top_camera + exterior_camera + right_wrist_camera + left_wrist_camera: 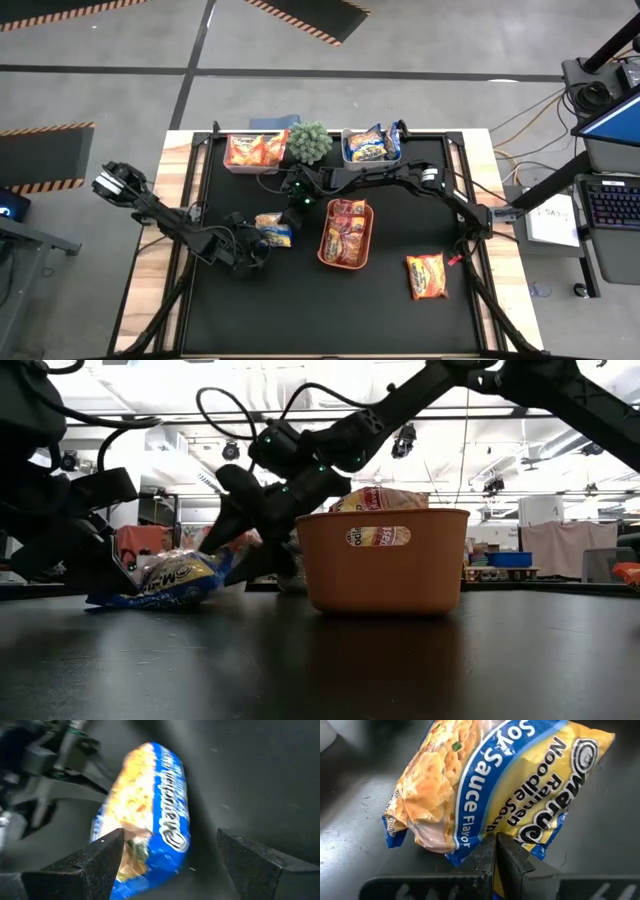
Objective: Sort Maruchan noodles
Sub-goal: Put the blue noodle pack into the gray bin
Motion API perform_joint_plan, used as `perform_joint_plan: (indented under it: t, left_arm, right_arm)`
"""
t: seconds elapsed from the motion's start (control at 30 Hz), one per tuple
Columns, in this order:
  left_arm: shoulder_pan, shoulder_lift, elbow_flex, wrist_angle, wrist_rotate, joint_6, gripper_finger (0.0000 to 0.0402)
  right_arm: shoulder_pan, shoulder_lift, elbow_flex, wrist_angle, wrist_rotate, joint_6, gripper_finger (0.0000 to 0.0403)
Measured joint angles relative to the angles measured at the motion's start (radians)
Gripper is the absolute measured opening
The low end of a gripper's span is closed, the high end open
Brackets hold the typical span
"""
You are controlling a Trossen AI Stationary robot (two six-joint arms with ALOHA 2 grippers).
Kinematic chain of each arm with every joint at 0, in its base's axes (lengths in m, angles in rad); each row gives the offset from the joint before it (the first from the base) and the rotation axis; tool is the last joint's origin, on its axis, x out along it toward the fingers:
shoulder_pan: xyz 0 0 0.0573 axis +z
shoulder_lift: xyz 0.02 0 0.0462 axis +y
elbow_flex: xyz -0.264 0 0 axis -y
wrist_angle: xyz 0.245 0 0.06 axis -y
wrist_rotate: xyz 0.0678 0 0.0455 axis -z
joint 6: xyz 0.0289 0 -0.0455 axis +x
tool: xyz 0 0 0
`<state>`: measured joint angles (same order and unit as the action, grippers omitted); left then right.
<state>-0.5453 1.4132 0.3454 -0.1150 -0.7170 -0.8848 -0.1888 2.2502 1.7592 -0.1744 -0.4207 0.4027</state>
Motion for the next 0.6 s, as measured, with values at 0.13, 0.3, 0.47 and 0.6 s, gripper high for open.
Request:
perform_joint_plan:
  t: [0.13,0.3,0.47,0.6]
  left_arm:
    - [0.0,-0.004,0.0,0.004,0.002,0.0,0.0]
    - [0.0,-0.008,0.001,0.005,0.009,0.0,0.0]
    - [0.0,-0.009,0.002,0.015,0.016,0.0,0.0]
    - [0.0,-0.009,0.002,0.019,0.019,0.0,0.0]
  right_arm:
    - [0.001,0.004,0.0,0.049,-0.055,0.017,0.0306]
    - [0.005,0.004,0.0,0.089,-0.059,0.043,0.0292]
    - [0.008,0.011,0.0,0.098,-0.052,0.059,0.0251]
    - [0.01,0.011,0.0,0.101,-0.05,0.06,0.0199]
